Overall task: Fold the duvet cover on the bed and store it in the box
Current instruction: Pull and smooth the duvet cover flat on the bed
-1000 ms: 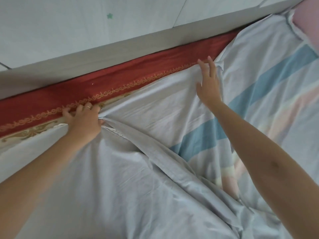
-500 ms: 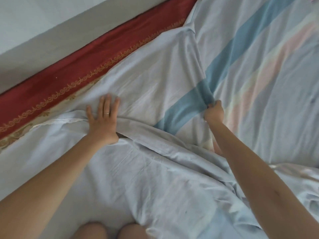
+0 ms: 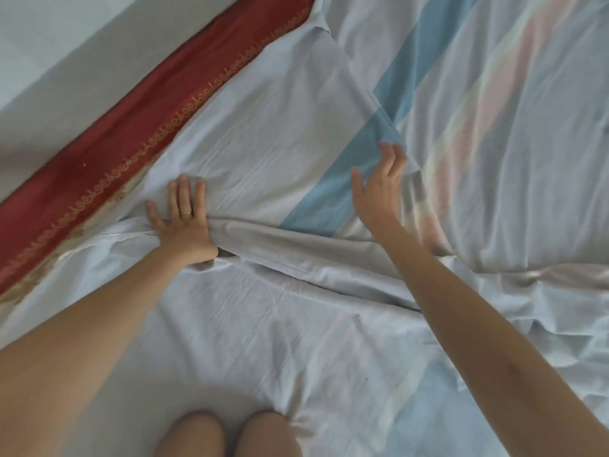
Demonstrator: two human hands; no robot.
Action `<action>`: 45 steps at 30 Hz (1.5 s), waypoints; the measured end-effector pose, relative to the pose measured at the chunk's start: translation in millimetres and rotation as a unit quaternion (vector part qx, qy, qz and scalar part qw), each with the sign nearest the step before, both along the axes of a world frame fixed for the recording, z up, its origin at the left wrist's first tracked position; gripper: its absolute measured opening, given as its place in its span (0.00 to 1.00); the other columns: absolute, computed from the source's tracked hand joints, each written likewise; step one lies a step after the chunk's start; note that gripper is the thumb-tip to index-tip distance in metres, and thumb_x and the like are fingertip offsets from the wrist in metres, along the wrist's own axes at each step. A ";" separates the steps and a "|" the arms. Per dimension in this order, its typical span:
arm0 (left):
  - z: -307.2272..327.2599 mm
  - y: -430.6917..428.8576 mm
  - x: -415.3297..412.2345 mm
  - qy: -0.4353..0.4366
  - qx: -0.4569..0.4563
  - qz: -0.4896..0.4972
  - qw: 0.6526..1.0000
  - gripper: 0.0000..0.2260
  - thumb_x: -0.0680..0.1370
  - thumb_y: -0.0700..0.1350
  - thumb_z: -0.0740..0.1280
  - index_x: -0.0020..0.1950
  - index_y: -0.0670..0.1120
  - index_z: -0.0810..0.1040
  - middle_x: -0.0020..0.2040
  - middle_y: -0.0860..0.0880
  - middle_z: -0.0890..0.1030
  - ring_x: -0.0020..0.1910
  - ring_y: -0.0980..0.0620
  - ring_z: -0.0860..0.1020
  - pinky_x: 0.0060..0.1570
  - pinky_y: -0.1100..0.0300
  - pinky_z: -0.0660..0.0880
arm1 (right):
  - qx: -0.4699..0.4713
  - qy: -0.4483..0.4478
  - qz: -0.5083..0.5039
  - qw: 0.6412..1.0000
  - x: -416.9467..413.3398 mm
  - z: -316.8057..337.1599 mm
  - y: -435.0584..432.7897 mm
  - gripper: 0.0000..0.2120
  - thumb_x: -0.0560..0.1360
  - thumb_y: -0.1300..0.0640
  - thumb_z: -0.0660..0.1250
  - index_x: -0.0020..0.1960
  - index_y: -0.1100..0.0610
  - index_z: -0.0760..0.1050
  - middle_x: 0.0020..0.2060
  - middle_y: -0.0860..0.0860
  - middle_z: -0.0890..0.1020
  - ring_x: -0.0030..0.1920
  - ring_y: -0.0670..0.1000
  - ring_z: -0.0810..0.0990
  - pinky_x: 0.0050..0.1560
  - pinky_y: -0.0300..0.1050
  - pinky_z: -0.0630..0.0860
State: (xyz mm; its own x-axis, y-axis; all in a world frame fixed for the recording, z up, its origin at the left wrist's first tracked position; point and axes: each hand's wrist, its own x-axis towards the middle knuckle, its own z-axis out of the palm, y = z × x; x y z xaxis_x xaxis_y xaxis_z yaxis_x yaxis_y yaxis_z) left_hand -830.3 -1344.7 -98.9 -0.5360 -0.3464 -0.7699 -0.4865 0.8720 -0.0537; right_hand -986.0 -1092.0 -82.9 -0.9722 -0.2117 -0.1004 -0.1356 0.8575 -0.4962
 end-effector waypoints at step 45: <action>14.0 233.1 -82.9 0.003 0.005 0.055 0.998 0.80 0.40 0.68 0.77 0.72 0.46 0.24 0.73 0.45 0.26 0.73 0.47 0.28 0.67 0.31 0.39 | 0.131 -0.242 -0.322 0.906 68.4 -8.5 322.9 0.14 0.79 0.53 0.62 0.59 0.62 0.73 0.59 0.61 0.77 0.58 0.61 0.75 0.52 0.48 0.70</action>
State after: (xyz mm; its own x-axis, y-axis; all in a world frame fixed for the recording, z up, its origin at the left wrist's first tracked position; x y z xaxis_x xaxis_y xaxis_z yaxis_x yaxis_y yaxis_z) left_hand -913.2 -1111.6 -84.9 -0.4998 -0.3952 -0.7707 -0.5798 0.8137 -0.0413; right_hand -917.6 -769.1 -91.3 -0.7146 0.4758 -0.5128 0.6136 0.7784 -0.1328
